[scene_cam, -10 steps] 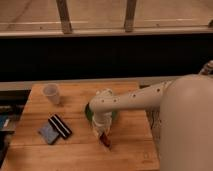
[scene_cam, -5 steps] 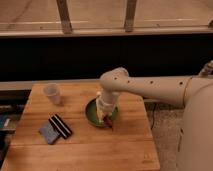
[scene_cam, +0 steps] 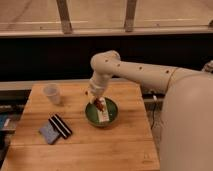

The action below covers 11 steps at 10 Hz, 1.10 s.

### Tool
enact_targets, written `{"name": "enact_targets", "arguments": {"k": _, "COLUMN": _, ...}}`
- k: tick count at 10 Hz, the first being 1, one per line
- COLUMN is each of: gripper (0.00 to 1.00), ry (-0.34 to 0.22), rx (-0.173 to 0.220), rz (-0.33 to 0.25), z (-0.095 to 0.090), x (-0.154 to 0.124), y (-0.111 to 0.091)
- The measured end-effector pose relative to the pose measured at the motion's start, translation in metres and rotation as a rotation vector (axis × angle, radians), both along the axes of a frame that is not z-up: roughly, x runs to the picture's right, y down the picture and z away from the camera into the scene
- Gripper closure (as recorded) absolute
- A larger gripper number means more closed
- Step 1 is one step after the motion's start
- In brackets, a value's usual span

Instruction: Place the pepper in the ceramic cup

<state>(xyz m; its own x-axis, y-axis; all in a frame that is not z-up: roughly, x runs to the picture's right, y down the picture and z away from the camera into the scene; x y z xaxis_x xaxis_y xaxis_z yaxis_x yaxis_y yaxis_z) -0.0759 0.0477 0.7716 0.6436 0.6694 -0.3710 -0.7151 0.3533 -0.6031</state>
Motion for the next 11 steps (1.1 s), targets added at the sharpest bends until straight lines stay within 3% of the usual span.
{"name": "enact_targets", "arguments": {"k": 2, "gripper": 1.0, "ry": -0.044, "rx": 0.035, "rz": -0.037, "z": 0.004, "x": -0.027, "y": -0.032}}
{"name": "enact_targets", "arguments": {"k": 4, "gripper": 1.0, "ry": -0.099, "rx": 0.071, "rz": -0.055, "z": -0.004, "x": -0.044, "y": -0.055}}
{"name": "enact_targets", "arguments": {"k": 11, "gripper": 1.0, "ry": -0.106, "rx": 0.076, "rz": -0.055, "z": -0.006, "x": -0.045, "y": -0.058}}
